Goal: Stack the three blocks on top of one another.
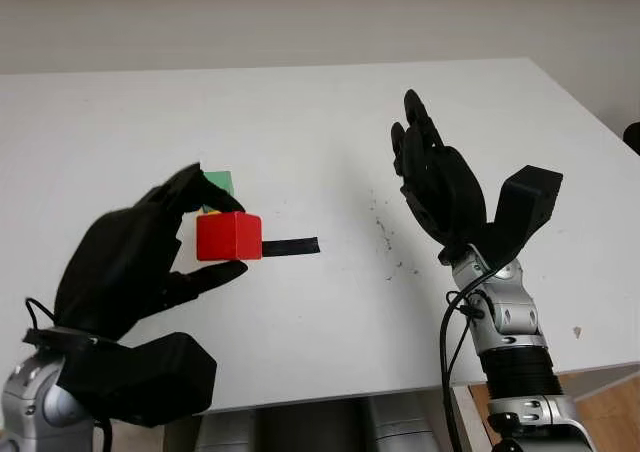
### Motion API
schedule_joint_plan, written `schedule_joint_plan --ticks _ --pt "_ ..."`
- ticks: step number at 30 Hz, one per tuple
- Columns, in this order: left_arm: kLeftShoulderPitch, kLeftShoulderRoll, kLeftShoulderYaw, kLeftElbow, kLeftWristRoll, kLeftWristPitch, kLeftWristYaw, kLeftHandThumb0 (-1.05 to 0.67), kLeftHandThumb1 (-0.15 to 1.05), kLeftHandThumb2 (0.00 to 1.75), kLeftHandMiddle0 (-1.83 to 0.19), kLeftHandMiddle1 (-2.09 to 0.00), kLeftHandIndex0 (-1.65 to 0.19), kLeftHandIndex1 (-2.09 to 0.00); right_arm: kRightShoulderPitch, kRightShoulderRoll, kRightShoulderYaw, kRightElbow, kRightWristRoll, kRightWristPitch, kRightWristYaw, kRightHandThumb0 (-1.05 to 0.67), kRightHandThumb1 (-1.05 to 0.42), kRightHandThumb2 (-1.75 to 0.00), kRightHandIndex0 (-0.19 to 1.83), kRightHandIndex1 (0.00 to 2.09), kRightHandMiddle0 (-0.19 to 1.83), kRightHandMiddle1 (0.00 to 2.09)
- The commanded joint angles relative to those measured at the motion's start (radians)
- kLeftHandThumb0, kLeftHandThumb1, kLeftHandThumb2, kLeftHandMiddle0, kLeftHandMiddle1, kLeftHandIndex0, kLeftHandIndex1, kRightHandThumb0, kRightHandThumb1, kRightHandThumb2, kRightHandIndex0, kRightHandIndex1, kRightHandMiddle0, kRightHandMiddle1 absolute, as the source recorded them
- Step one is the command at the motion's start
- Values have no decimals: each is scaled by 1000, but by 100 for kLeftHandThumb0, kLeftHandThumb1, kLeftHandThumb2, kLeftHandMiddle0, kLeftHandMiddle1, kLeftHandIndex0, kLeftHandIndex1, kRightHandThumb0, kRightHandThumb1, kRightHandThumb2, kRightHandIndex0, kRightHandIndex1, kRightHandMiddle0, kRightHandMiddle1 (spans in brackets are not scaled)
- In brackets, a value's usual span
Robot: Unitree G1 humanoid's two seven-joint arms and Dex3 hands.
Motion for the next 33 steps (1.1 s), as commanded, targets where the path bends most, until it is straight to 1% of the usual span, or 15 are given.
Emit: schedule_joint_plan --ticks 1,2,5,8,10,12,14,17,18,21,23,27,33 --pt "-88 37 -15 23 24 1 -25 -36 105 13 -29 -7 -34 -145 -8 3 5 -8 1 -3 0 -74 -105 -69 -19 0 -19 0" --pt "-125 52 -33 45 47 -2 -37 -37 105 9 -30 -6 -39 -142 -9 3 6 -8 2 -1 1 -75 -105 -68 -19 0 -19 0" --pt "-219 80 -91 111 95 -16 -65 -39 104 6 -29 -5 -44 -139 -10 2 9 -10 -1 -3 2 -75 -105 -68 -19 0 -19 0" --pt "-306 95 -147 173 122 -11 -112 -41 103 5 -26 -4 -45 -138 -10 -1 10 -10 -6 -9 0 -75 -105 -69 -19 0 -19 0" --pt "-360 98 -181 218 132 -11 -142 -41 103 5 -24 -4 -45 -132 -12 -1 10 -9 -8 -10 -1 -76 -105 -69 -19 0 -19 0" --pt "-411 90 -209 266 121 -4 -172 -41 102 5 -21 -4 -46 -125 -14 -1 10 -9 -10 -7 -3 -76 -105 -69 -19 0 -19 0" --pt "-448 78 -227 315 91 -2 -192 -40 102 5 -20 -4 -47 -124 -15 -1 11 -7 -11 -9 -3 -77 -105 -69 -19 0 -19 0" --pt "-501 53 -249 399 15 16 -230 -38 104 5 -20 -5 -45 -130 -14 2 11 -11 -9 -10 -6 -75 -105 -70 -19 0 -19 0" --pt "-518 49 -258 427 -6 20 -244 -39 104 6 -20 -5 -44 -137 -14 2 11 -13 -8 -11 -6 -76 -105 -70 -19 0 -19 0" --pt "-548 39 -279 500 -70 19 -274 -39 105 9 -21 -5 -40 -152 -12 0 12 -23 -8 -2 -10 -77 -105 -69 -19 0 -19 0" --pt "-558 37 -292 532 -98 20 -283 -41 105 11 -20 -5 -39 -157 -10 1 11 -27 -6 1 -13 -77 -105 -69 -19 0 -19 0" --pt "-564 38 -312 559 -117 44 -301 -43 105 15 -18 -5 -37 -161 -5 4 12 -35 -4 6 -20 -76 -105 -69 -19 0 -19 0" --pt "-556 33 -321 578 -138 55 -293 -42 105 17 -17 -5 -36 -172 -3 2 18 -36 -7 4 -18 -75 -105 -70 -19 0 -19 0"
